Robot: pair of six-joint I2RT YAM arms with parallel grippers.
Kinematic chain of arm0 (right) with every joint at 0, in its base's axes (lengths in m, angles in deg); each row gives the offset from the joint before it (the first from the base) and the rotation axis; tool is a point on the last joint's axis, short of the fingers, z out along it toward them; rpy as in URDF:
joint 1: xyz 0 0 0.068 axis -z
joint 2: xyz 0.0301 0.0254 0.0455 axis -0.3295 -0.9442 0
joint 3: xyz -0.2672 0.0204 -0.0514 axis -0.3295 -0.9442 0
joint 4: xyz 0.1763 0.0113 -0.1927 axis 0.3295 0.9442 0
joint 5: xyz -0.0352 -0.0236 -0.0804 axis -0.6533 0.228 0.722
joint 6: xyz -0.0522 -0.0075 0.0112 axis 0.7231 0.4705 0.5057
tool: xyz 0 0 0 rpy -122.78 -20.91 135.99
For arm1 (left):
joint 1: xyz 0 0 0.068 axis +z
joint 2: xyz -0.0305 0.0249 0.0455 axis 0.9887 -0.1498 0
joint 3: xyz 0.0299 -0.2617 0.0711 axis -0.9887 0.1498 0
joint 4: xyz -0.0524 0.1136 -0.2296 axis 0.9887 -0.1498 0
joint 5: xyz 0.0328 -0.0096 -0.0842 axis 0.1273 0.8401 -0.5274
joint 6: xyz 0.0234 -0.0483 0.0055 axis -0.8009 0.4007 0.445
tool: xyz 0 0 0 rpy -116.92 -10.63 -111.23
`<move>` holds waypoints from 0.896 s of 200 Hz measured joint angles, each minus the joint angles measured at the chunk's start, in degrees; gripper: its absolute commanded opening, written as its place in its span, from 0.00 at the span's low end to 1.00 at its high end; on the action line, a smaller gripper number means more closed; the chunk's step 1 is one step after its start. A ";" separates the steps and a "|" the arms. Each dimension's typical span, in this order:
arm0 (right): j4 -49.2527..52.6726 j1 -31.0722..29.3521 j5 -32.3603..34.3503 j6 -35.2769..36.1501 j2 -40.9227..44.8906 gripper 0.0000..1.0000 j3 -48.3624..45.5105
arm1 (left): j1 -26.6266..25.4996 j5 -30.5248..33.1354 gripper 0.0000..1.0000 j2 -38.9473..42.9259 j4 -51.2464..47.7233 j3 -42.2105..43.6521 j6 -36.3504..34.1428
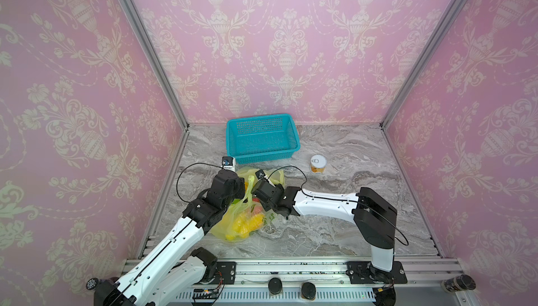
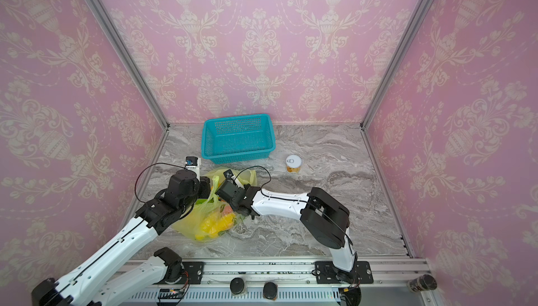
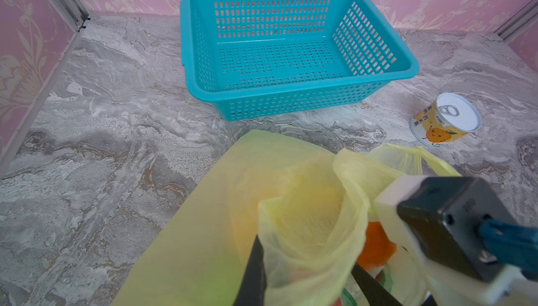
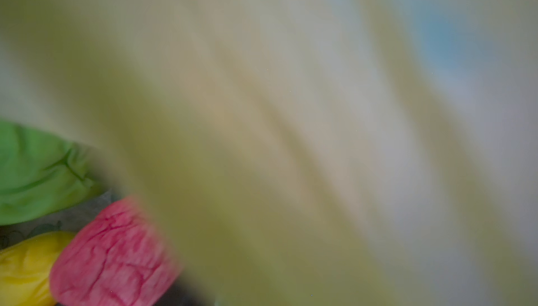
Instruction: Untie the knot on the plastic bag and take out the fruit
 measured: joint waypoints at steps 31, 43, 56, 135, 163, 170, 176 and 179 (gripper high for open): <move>-0.04 0.74 0.07 -0.48 0.00 0.73 -1.16 | 0.00 0.00 0.00 0.00 0.02 0.00 0.00; 0.00 0.79 0.07 -0.70 -0.15 0.76 -1.75 | 0.00 0.00 0.00 0.00 0.02 0.00 0.00; -0.02 0.79 0.04 -1.07 -0.63 0.79 -2.08 | 0.00 0.00 0.00 0.00 0.02 0.00 0.00; -0.90 0.90 -2.29 -1.33 -3.26 0.55 -2.32 | 0.00 0.00 0.00 0.00 0.02 0.00 0.00; -1.33 1.11 -3.23 -1.11 -3.76 0.47 -1.53 | 0.00 0.00 0.00 0.00 0.02 0.00 0.00; -1.44 1.11 -3.43 -1.11 -3.76 0.46 -1.55 | 0.00 0.00 0.00 0.00 0.02 0.00 0.00; -1.62 1.11 -3.69 -1.07 -3.67 0.46 -1.62 | 0.00 0.00 0.00 0.00 0.02 0.00 0.00; -1.68 1.11 -3.76 -1.07 -3.54 0.45 -1.66 | 0.00 0.00 0.00 0.00 0.02 0.00 0.00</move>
